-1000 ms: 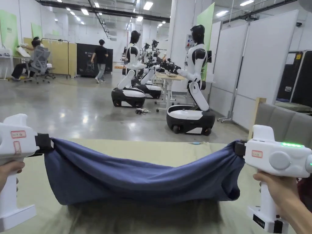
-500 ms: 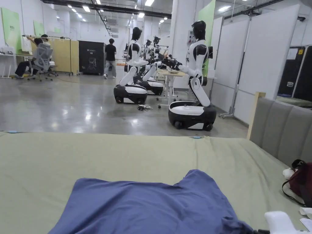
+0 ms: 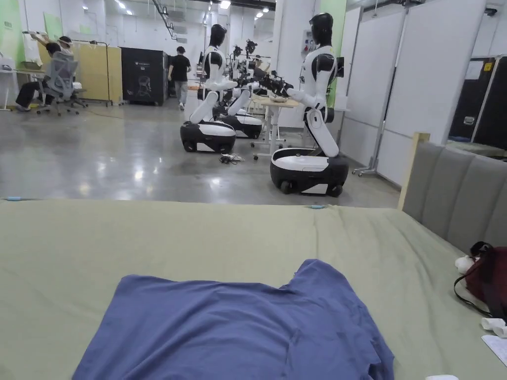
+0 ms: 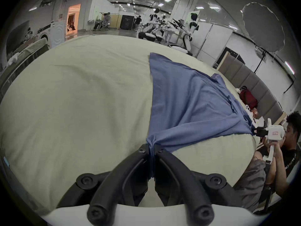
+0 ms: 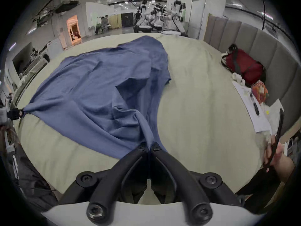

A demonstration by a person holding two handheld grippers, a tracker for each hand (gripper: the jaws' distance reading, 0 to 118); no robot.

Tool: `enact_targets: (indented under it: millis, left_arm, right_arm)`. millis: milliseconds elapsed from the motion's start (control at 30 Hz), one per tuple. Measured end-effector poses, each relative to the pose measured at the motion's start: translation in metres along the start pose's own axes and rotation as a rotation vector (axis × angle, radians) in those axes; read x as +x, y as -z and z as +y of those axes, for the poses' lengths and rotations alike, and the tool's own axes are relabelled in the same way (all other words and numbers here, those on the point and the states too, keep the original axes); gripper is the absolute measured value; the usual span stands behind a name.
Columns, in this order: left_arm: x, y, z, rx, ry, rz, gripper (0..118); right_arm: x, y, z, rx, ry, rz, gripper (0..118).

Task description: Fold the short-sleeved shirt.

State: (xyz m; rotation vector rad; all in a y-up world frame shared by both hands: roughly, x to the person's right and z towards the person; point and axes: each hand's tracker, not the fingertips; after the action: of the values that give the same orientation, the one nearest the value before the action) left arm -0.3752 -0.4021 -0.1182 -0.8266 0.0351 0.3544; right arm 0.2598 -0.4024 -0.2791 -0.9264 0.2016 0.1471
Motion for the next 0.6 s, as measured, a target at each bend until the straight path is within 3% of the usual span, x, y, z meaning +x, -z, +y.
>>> enact_targets:
  millis: [133, 167, 200, 233, 267, 333, 467, 533, 567, 600]
  left_arm:
    - [-0.002, -0.001, -0.006, 0.009, -0.021, -0.017, 3]
    - [-0.002, -0.002, -0.006, 0.017, -0.015, -0.02, 12]
    - [-0.001, -0.004, -0.007, 0.034, -0.004, -0.022, 32]
    - [0.002, -0.011, -0.006, 0.055, 0.009, -0.013, 72]
    - [0.002, -0.018, -0.006, 0.08, 0.011, -0.013, 116]
    - [0.004, -0.035, -0.006, 0.117, -0.003, -0.034, 117]
    - [0.017, -0.086, -0.017, 0.236, -0.022, -0.067, 116]
    - [0.025, -0.107, -0.029, 0.288, -0.024, -0.085, 108]
    - [0.029, -0.114, -0.036, 0.301, -0.029, -0.086, 82]
    - [0.033, -0.119, -0.04, 0.3, -0.035, -0.079, 43]
  right_arm:
    - [0.001, 0.001, -0.003, 0.011, 0.018, 0.019, 10]
    - [0.001, -0.004, -0.003, 0.035, 0.003, 0.031, 25]
    - [0.002, -0.012, -0.004, 0.079, 0.016, 0.036, 48]
    - [0.003, -0.024, -0.006, 0.133, 0.036, 0.035, 76]
    - [0.006, -0.038, -0.007, 0.173, 0.069, 0.048, 93]
    - [0.008, -0.073, -0.013, 0.244, 0.107, 0.081, 93]
    - [-0.01, -0.154, -0.044, 0.393, 0.089, 0.1, 93]
    - [-0.02, -0.181, -0.062, 0.434, 0.081, 0.128, 92]
    - [-0.027, -0.192, -0.071, 0.45, 0.084, 0.131, 81]
    - [-0.034, -0.199, -0.079, 0.46, 0.089, 0.126, 52]
